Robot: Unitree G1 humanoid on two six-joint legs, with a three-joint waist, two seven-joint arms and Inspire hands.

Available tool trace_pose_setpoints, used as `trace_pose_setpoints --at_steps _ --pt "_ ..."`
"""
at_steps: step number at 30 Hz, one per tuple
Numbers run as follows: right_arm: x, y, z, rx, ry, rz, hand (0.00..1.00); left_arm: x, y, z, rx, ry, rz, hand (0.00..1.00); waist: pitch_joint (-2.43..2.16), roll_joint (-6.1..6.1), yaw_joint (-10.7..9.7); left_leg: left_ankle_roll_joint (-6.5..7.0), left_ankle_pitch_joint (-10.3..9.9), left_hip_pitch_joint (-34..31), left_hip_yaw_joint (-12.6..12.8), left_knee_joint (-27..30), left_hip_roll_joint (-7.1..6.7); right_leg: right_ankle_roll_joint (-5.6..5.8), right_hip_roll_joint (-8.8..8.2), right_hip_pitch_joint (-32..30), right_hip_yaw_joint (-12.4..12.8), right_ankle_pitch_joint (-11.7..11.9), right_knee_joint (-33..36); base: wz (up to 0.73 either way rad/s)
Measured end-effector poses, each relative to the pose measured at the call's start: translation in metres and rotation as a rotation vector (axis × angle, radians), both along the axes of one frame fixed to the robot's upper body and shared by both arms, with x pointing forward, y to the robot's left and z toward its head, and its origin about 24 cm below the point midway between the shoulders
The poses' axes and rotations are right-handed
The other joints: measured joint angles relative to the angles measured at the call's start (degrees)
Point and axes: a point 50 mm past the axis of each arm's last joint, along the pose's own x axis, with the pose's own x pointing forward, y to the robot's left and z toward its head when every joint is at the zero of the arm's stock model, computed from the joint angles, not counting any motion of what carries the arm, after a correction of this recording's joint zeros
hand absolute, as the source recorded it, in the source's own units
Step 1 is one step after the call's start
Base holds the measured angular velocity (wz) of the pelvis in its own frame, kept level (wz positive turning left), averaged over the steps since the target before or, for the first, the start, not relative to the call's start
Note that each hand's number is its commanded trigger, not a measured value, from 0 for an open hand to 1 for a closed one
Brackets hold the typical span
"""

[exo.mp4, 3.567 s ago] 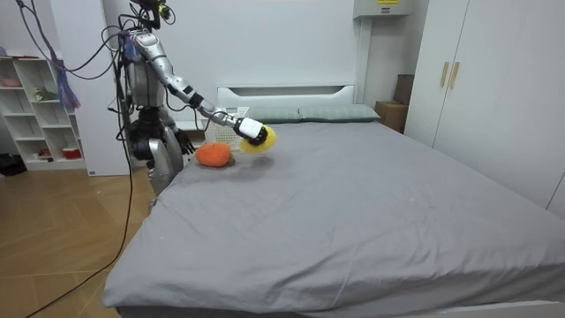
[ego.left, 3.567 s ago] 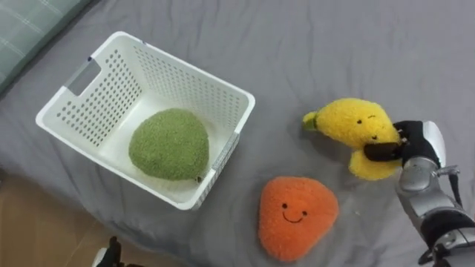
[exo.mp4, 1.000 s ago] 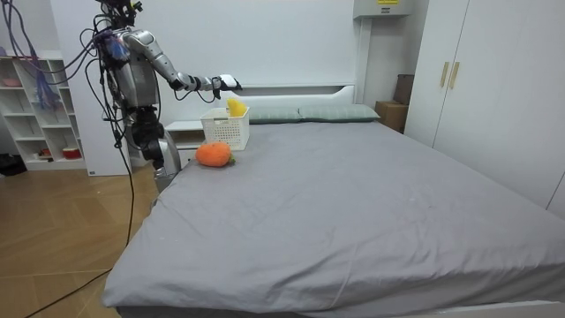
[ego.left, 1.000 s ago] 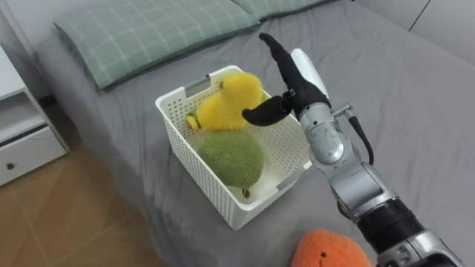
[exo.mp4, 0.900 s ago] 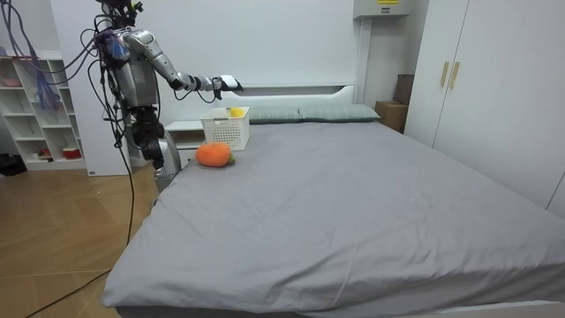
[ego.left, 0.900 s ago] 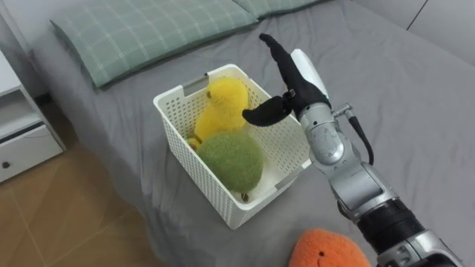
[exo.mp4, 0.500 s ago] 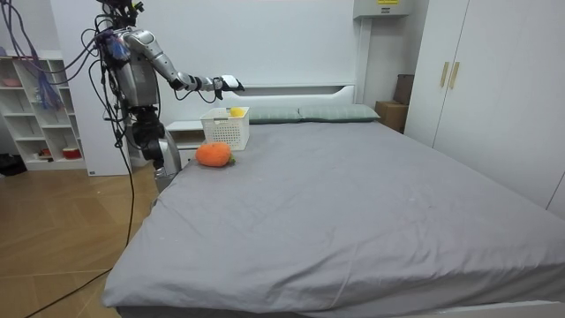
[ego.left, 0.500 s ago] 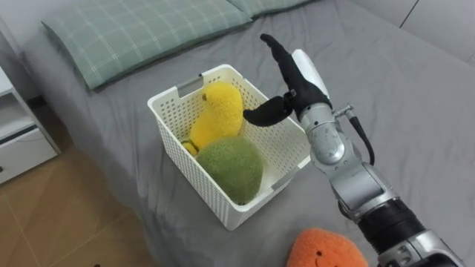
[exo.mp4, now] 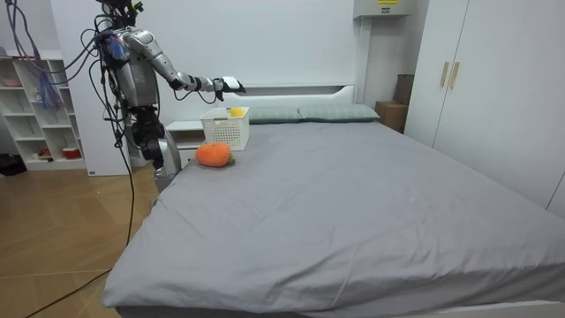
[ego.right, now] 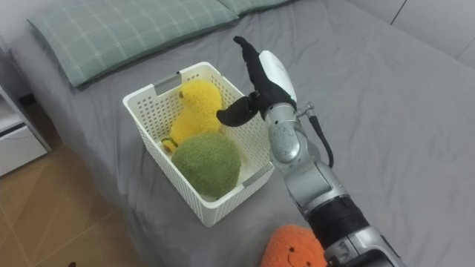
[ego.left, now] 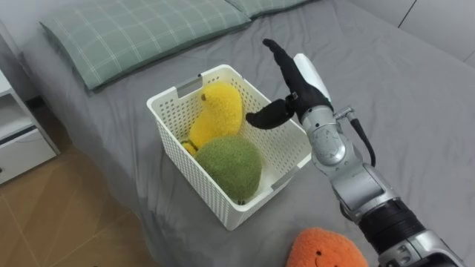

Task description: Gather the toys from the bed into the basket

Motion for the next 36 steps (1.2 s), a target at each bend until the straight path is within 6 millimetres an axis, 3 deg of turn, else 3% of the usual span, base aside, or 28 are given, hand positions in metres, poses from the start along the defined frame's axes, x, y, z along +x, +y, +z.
trace_pose_setpoints --at_steps 6,12,17,19,22,24,28,36 --pt "0.000 -0.005 -0.003 0.082 0.039 -0.018 0.00 -0.002 0.001 0.000 0.002 0.005 0.004 0.00 0.16 0.28 -0.7 0.04 -0.1 0.2 0.2 0.1 0.03 0.00 -0.05 0.2 0.0 0.0 0.0 0.00" --pt "-0.003 -0.031 -0.015 0.181 0.088 -0.139 0.00 -0.017 0.002 -0.003 0.009 0.037 0.018 0.00 0.03 0.59 -2.2 0.20 -0.1 0.6 1.3 0.1 0.17 0.03 -0.03 -0.2 1.9 0.0 0.0 -0.09" --pt "-0.014 -0.051 -0.030 0.276 0.129 -0.241 0.00 -0.024 0.001 -0.005 0.012 0.046 0.041 0.00 -0.35 1.18 -4.5 0.38 -0.3 1.0 3.8 0.1 0.79 0.06 0.03 -0.3 2.9 0.1 0.1 -0.19" --pt "-0.018 -0.059 -0.035 0.288 0.142 -0.269 0.00 -0.024 -0.002 -0.005 0.005 0.041 0.042 0.00 -0.70 1.89 -6.3 0.41 -0.3 1.7 4.3 -0.3 0.89 0.04 0.02 -0.2 3.6 0.2 0.1 -0.17" --pt "-0.027 -0.067 -0.045 0.319 0.162 -0.301 0.00 -0.026 -0.005 -0.006 0.006 0.026 0.046 0.00 -1.33 2.73 -7.3 0.46 -0.3 3.2 5.7 -1.3 1.21 0.05 0.11 0.3 5.2 0.2 0.1 -0.28" --pt "-0.034 -0.070 -0.053 0.325 0.185 -0.317 0.00 -0.027 -0.005 -0.005 0.010 0.013 0.062 0.00 -1.40 2.93 -7.7 0.41 -0.4 4.0 7.1 -1.9 1.52 0.01 0.27 0.4 6.3 0.2 0.1 -0.31" --pt "-0.046 -0.080 -0.072 0.297 0.253 -0.355 0.00 -0.031 -0.004 -0.007 0.011 0.016 0.090 0.00 -1.28 3.06 -9.4 0.20 -0.6 4.4 8.2 -2.1 2.02 -0.05 0.68 0.2 7.6 0.3 0.2 -0.19" --pt "-0.054 -0.092 -0.090 0.270 0.337 -0.391 0.00 -0.033 -0.004 -0.007 0.013 0.025 0.093 0.00 -1.13 2.83 -11.9 0.19 -0.9 4.4 8.7 -2.1 2.09 -0.08 0.77 -0.1 8.3 0.4 0.1 -0.03"
